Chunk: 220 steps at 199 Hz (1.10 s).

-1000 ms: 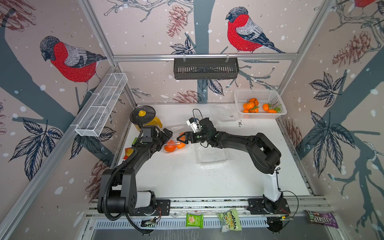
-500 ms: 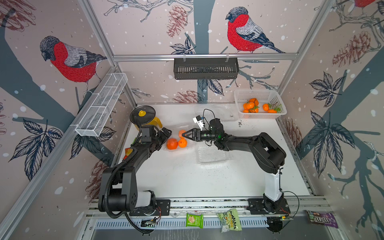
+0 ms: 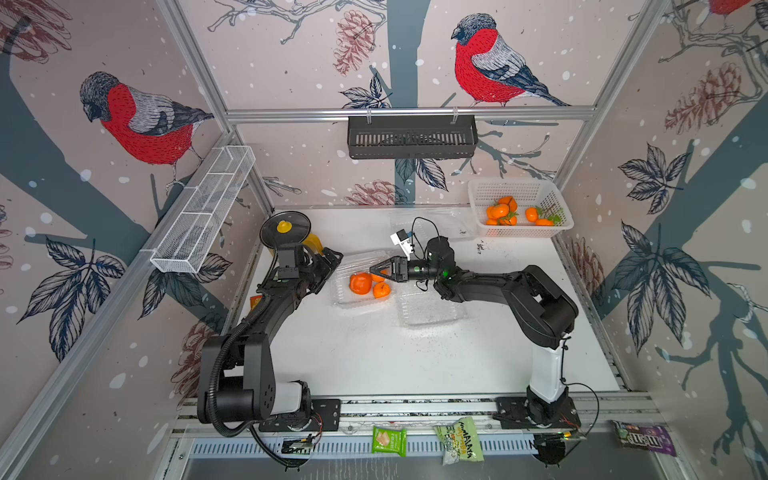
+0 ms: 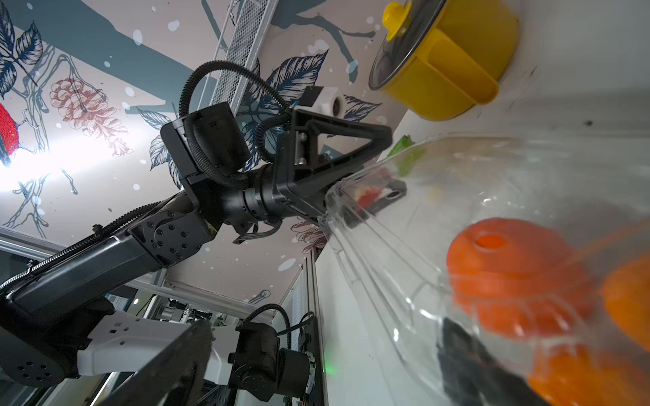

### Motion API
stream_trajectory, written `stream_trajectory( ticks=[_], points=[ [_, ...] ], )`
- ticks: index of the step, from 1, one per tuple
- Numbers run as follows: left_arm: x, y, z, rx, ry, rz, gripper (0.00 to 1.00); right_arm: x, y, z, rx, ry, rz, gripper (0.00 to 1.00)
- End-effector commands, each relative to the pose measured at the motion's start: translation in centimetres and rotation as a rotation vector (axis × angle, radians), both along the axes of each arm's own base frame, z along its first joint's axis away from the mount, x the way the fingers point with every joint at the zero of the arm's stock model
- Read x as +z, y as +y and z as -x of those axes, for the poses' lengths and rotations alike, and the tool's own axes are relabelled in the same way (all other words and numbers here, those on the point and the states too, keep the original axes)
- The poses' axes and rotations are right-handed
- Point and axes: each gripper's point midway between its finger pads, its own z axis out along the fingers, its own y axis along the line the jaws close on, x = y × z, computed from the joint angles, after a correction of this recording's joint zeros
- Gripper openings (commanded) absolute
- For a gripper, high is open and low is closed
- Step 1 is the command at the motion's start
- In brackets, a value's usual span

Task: Take oranges out of containers
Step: Open the packing box at the center of the board, then pick up the orange from the packing box.

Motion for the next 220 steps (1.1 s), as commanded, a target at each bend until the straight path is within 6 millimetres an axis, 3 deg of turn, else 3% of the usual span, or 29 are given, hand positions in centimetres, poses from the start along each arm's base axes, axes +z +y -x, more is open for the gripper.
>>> stream_trajectory(
  ticks=[1,31,59,79,126,146,165,186,220],
  points=[
    [2.8,0.4,-0.3,-0.008,-0.054,0.052,0.97,2.8,-0.5,-2.0,-0.059,-0.086,-0.042,1.0],
    [5.5,1.4,-0.6,-0.002,-0.107,0.106,0.97,2.9,0.2,-5.8,-0.168,-0.112,0.01,1.0],
    [7.0,1.2,-0.4,-0.026,-0.136,0.129,0.97,0.1,1.2,-9.4,-0.281,-0.119,0.158,1.0],
    [7.8,1.0,-0.1,-0.031,-0.156,0.131,0.97,-0.7,1.4,-10.3,-0.305,-0.136,0.226,1.0],
    [9.2,0.3,0.7,-0.073,-0.207,0.145,0.97,1.2,-0.3,-8.5,-0.377,-0.316,0.404,0.97],
    [9.7,-0.9,1.7,-0.113,-0.244,0.179,0.97,-0.9,-1.7,-7.2,-0.393,-0.327,0.571,0.96],
    [9.4,-2.2,3.3,-0.14,-0.259,0.21,0.97,-4.4,-3.0,-5.7,-0.388,-0.294,0.724,0.86],
    [8.7,-4.1,5.4,-0.175,-0.263,0.241,0.97,-7.6,-2.6,-3.4,-0.341,-0.274,0.828,0.8],
    [5.5,-4.5,8.0,-0.145,-0.199,0.32,0.97,-10.7,-1.3,-1.6,-0.3,-0.265,0.919,0.63]
  ],
)
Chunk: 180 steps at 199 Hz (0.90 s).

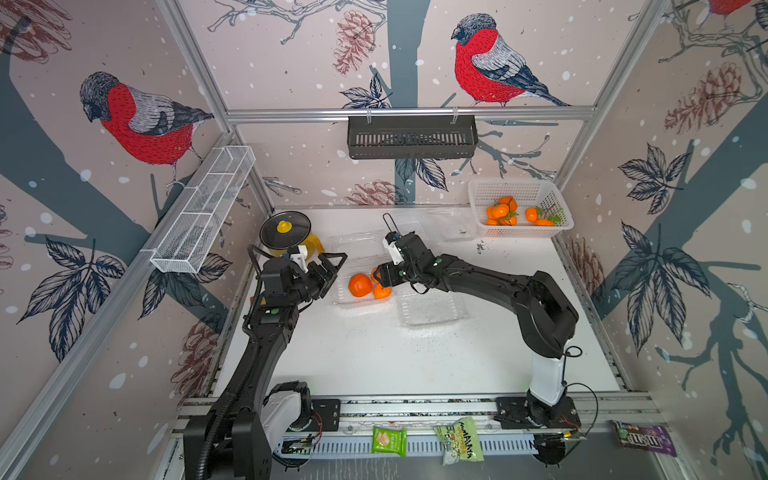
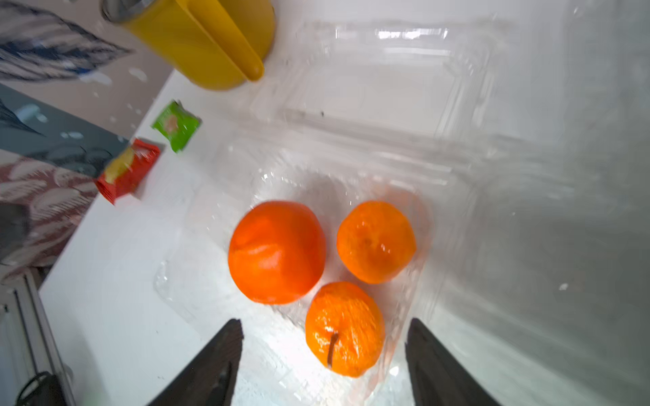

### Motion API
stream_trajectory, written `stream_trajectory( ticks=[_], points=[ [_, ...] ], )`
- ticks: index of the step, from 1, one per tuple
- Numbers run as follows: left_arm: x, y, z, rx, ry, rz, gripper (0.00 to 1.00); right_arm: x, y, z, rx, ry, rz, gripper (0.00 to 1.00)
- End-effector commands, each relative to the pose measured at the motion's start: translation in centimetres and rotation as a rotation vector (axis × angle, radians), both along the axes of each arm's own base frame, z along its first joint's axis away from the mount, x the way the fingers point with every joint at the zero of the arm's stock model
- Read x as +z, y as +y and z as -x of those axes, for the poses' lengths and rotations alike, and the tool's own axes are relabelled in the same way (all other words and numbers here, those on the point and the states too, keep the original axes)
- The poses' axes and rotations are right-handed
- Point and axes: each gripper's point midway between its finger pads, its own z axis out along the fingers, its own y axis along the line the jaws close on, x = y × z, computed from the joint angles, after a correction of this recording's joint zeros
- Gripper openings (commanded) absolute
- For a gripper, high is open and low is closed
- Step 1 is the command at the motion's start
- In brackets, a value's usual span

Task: Take oranges out of containers
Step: Pick up the orange from the packing box.

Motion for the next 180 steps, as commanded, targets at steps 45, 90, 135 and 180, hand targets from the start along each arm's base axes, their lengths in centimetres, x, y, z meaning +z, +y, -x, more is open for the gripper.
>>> stream_trajectory(
  ticks=[45,90,135,180],
  points=[
    [-2.9,-0.9,1.7,-0.023,0.063,0.098,0.97,-4.4,0.4,1.6,-0.015,0.026,0.182,0.46],
    [-3.3,-0.9,1.4,-0.029,0.069,0.099,0.97,-4.7,0.6,1.3,-0.029,0.022,0.197,0.26],
    [-3.2,-1.0,1.4,-0.035,0.069,0.095,0.97,-4.2,1.0,0.8,-0.035,0.014,0.196,0.1],
    [-1.7,-2.7,0.9,-0.094,0.035,0.065,0.97,0.8,1.0,-0.2,-0.048,-0.035,0.112,0.05]
  ],
)
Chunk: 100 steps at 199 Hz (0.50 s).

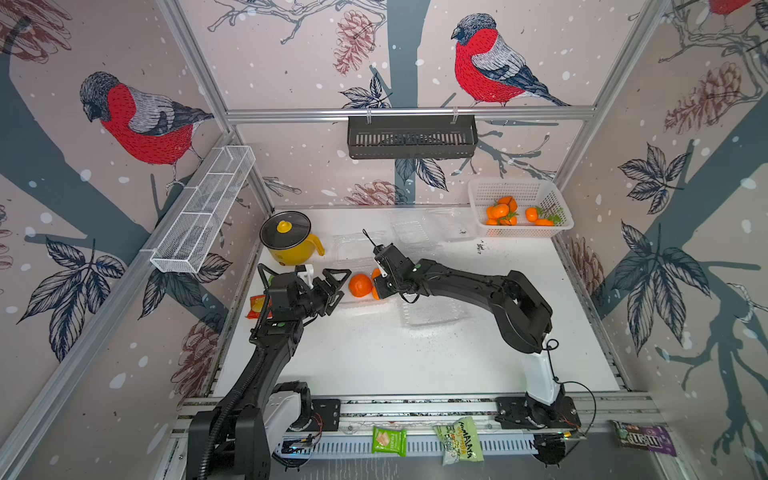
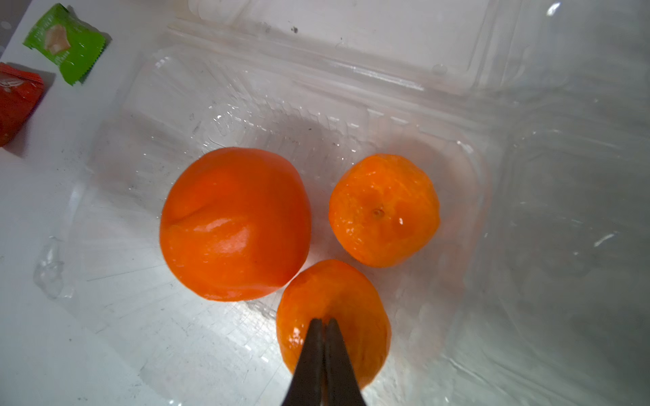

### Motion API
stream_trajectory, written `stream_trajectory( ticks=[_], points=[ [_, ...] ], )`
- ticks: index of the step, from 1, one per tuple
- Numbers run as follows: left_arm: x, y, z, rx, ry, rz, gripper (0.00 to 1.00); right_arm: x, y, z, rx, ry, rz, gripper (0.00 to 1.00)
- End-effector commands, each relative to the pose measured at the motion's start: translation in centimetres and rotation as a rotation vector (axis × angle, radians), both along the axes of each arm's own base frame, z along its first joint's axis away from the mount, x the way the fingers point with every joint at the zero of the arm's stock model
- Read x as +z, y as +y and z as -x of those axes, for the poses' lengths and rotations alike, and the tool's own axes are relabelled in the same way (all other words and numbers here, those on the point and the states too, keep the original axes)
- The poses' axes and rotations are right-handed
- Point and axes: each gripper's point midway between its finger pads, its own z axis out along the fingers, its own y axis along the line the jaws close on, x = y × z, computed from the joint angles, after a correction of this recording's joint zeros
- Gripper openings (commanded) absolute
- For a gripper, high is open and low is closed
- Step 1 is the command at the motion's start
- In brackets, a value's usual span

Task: Take oranges out of containers
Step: Pick up the orange from the packing box, then place the orange in the basket.

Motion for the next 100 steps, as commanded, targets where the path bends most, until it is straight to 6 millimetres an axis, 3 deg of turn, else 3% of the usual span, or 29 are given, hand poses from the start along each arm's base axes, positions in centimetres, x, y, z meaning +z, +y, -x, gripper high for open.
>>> stream_trajectory(
  ticks=[1,19,39,67,100],
  points=[
    [2.2,-1.1,-0.7,-0.045,-0.081,-0.017,0.97,3.7,-0.3,-1.0,-0.019,-0.045,-0.054,0.05],
    [4.0,-2.6,-1.6,-0.071,-0.12,-0.041,0.97,7.1,-1.7,-2.3,-0.044,-0.073,-0.121,0.05],
    [6.6,-5.3,-3.1,-0.114,-0.174,-0.076,0.97,11.4,-5.9,-5.3,-0.137,-0.146,-0.169,0.05],
    [9.8,-11.3,-5.6,-0.204,-0.246,-0.078,0.97,15.9,-15.8,-11.6,-0.364,-0.237,-0.226,0.05],
    [12.1,-19.8,-9.1,-0.326,-0.309,-0.06,0.97,17.7,-28.7,-18.5,-0.647,-0.329,-0.338,0.04]
  ],
)
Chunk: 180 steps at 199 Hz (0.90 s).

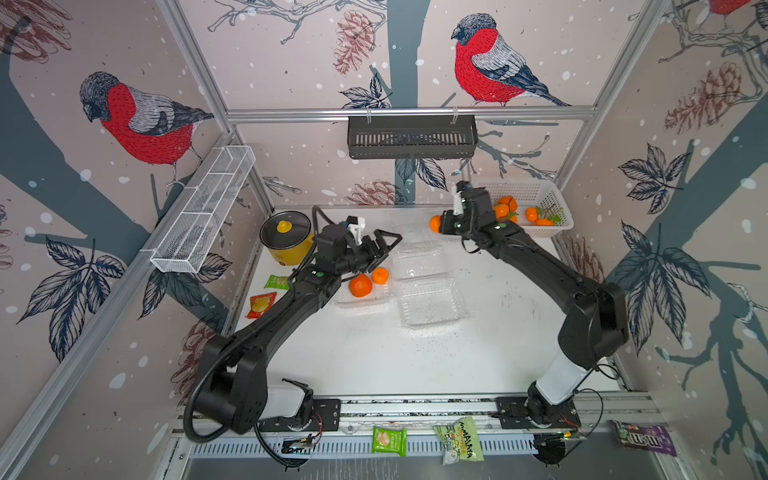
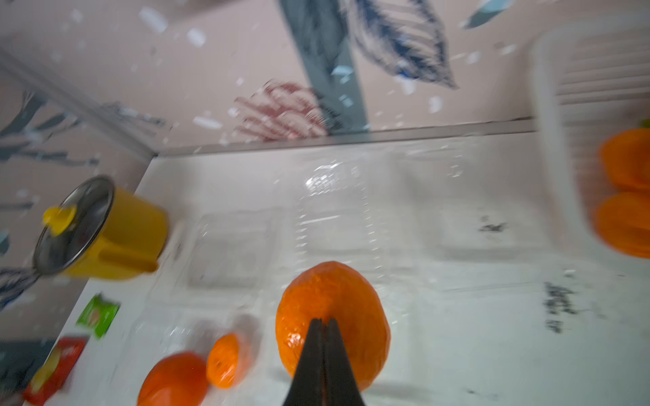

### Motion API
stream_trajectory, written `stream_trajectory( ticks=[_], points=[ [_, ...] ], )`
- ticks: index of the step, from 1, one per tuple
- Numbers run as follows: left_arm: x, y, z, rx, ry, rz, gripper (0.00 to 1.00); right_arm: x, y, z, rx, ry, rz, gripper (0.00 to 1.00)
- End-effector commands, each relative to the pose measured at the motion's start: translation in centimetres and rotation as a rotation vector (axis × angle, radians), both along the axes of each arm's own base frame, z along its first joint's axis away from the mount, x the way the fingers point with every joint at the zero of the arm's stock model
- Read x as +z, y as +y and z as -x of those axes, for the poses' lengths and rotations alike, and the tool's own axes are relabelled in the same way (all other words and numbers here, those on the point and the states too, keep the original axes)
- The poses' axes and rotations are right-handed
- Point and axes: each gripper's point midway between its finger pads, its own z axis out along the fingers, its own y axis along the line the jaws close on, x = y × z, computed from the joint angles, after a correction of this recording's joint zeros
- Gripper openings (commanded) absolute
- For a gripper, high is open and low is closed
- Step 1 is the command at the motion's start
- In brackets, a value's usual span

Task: Take oranges out of containers
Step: Place the orange in the basket.

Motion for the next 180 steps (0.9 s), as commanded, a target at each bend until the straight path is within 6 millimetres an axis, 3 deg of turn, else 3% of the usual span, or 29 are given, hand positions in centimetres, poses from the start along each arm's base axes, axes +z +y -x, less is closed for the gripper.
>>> stream_trajectory(
  ticks=[1,29,50,90,108,123,143,167,180],
  points=[
    [2.4,-4.5,-2.5,-0.04,-0.098,0.024,0.97,1.4,-5.9,-3.3,-0.13,-0.068,-0.093,0.04],
    [2.3,-11.0,-5.4,-0.136,-0.096,0.027,0.97,1.0,-13.7,-7.8,-0.302,-0.11,-0.146,0.04],
    [1.5,-14.0,-7.0,-0.174,-0.087,0.027,0.97,0.0,-18.3,-10.0,-0.433,-0.136,-0.155,0.04],
    [-0.5,-16.1,-8.6,-0.21,-0.064,0.015,0.97,-4.0,-26.1,-12.8,-0.699,-0.146,-0.092,0.05],
    [-1.3,-16.2,-8.7,-0.215,-0.063,-0.003,0.97,-5.2,-28.4,-13.9,-0.736,-0.143,-0.089,0.05],
    [-1.7,-16.1,-8.7,-0.216,-0.066,-0.021,0.97,-6.0,-29.5,-14.9,-0.742,-0.121,-0.082,0.08],
    [-2.3,-15.9,-8.7,-0.214,-0.06,-0.044,0.97,-6.4,-30.3,-15.5,-0.734,-0.09,-0.065,0.22],
    [-2.4,-14.9,-8.5,-0.209,-0.06,-0.07,0.97,-5.1,-28.6,-15.0,-0.667,-0.105,-0.052,0.47],
    [-2.0,-13.5,-8.4,-0.192,-0.059,-0.078,0.97,-4.2,-26.8,-14.5,-0.619,-0.107,-0.043,0.51]
  ],
)
